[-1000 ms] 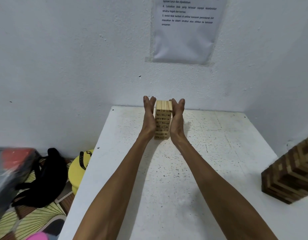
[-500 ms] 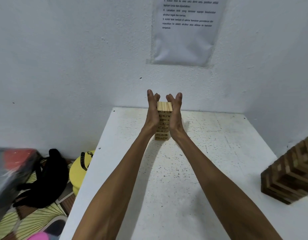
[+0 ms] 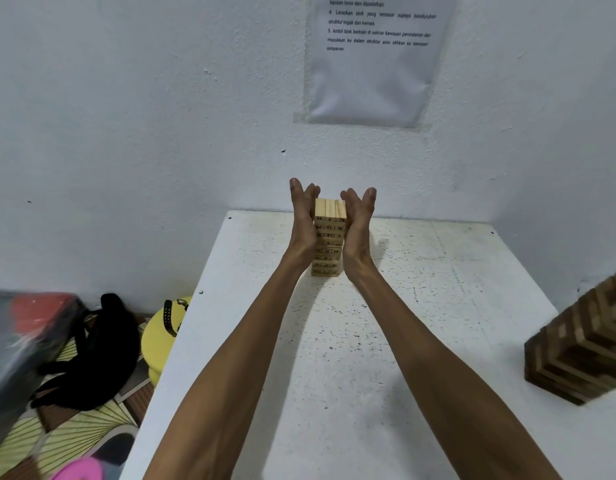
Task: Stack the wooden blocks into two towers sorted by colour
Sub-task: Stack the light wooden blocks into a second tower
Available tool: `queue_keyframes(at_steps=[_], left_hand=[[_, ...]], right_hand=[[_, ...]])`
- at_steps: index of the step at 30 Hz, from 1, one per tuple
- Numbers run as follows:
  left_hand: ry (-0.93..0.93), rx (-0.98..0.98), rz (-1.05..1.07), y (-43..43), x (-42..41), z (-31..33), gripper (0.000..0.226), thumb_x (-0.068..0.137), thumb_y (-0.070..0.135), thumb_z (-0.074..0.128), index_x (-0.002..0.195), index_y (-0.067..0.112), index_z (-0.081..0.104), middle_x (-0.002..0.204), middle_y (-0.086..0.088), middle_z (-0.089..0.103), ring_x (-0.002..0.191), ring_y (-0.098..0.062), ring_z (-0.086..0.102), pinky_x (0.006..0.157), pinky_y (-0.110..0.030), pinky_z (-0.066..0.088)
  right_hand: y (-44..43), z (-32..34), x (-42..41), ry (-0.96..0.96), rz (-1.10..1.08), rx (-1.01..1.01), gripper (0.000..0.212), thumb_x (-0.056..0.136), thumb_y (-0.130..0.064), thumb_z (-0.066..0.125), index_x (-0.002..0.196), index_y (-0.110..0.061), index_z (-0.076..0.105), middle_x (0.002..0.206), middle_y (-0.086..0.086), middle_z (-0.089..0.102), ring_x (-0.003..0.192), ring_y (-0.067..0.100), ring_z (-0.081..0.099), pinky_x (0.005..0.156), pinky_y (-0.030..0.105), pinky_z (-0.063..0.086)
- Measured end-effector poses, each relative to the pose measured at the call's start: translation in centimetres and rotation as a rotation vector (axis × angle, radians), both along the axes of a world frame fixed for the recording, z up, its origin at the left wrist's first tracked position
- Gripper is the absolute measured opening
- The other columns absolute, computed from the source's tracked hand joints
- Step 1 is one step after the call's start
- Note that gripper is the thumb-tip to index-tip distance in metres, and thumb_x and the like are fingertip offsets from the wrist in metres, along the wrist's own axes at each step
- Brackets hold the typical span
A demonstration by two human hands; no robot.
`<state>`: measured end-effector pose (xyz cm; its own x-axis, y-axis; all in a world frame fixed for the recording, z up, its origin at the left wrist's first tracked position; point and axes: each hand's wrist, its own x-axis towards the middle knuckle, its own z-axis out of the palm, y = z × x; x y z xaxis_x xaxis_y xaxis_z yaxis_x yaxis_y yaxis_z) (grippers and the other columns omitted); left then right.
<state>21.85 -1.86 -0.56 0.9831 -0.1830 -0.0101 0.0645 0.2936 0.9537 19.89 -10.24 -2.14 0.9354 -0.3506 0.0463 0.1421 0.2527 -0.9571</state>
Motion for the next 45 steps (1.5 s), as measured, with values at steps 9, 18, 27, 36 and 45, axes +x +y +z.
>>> queue_keyframes(at_steps=[9, 18, 27, 36, 45], left_hand=[[-0.03, 0.103, -0.027, 0.7, -0.4, -4.3, 0.098, 0.096, 0.08, 0.009, 0.143, 0.009, 0.057, 0.127, -0.012, 0.072, 0.113, -0.021, 0.072, 0.09, -0.03, 0.06], [-0.057, 0.006, -0.035, -0.6, -0.3, -5.4, 0.087, 0.106, 0.062, 0.004, 0.138, 0.004, 0.061, 0.112, -0.008, 0.077, 0.104, -0.02, 0.075, 0.083, -0.024, 0.058], [-0.053, 0.016, -0.004, -0.6, -0.5, -5.5, 0.087, 0.107, 0.06, 0.003, 0.136, 0.002, 0.061, 0.108, -0.008, 0.077, 0.1, -0.018, 0.076, 0.081, -0.023, 0.058], [0.015, -0.061, -0.045, -0.4, -1.5, -5.2, 0.082, 0.105, 0.069, 0.01, 0.127, 0.016, 0.069, 0.122, -0.014, 0.074, 0.118, -0.029, 0.07, 0.102, -0.043, 0.055], [0.004, -0.029, -0.029, -0.7, -0.7, -5.8, 0.083, 0.106, 0.063, 0.006, 0.144, 0.009, 0.058, 0.114, -0.002, 0.078, 0.109, -0.015, 0.074, 0.089, -0.027, 0.059]], right_hand=[[0.0, -4.1, -1.4, 0.084, 0.026, -0.02, 0.089, 0.097, -0.08, 0.012, 0.146, -0.02, 0.057, 0.136, 0.004, 0.068, 0.125, 0.02, 0.066, 0.103, 0.042, 0.055], [1.0, -4.8, -1.3, 0.054, 0.049, -0.04, 0.077, 0.106, -0.064, 0.009, 0.134, -0.021, 0.067, 0.12, -0.003, 0.076, 0.112, 0.011, 0.071, 0.091, 0.025, 0.054], [1.1, -5.3, -1.0, 0.056, 0.023, -0.034, 0.078, 0.105, -0.064, 0.01, 0.131, -0.02, 0.068, 0.118, 0.0, 0.076, 0.111, 0.015, 0.072, 0.095, 0.032, 0.055], [0.6, -4.8, -0.5, 0.031, 0.019, -0.045, 0.087, 0.097, -0.075, 0.013, 0.145, -0.018, 0.058, 0.123, 0.004, 0.075, 0.114, 0.019, 0.072, 0.102, 0.042, 0.056], [1.1, -5.4, -0.4, 0.038, 0.008, -0.044, 0.084, 0.101, -0.074, 0.013, 0.136, -0.019, 0.065, 0.12, 0.003, 0.076, 0.112, 0.019, 0.072, 0.099, 0.039, 0.056]])
